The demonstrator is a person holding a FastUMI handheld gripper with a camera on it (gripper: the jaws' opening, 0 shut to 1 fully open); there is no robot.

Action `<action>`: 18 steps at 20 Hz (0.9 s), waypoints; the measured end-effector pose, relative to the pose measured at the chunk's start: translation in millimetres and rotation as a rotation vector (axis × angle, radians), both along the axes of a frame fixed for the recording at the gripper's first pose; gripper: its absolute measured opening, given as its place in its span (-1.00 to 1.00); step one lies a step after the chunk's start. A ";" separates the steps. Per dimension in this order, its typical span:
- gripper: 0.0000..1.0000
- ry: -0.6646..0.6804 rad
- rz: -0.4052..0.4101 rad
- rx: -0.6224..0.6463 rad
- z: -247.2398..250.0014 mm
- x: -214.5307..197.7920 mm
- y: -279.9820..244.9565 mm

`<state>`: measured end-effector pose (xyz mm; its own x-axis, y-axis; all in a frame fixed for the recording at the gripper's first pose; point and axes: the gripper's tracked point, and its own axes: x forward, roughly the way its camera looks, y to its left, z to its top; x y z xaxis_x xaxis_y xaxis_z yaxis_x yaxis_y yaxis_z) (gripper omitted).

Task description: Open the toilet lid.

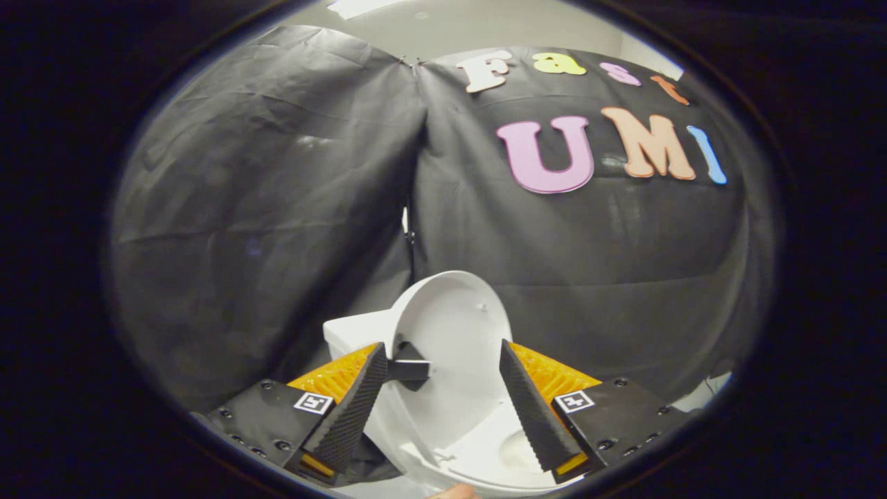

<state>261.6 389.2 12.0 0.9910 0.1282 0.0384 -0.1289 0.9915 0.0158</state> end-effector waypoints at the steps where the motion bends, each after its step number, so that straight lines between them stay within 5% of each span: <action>1: 0.98 -0.013 -0.021 0.010 7.9 -7.9 -17.1; 9: 0.85 -0.102 -0.262 -0.036 56.9 -59.6 -166.2; 18: 0.83 -0.144 -0.326 0.040 67.8 -121.2 -266.7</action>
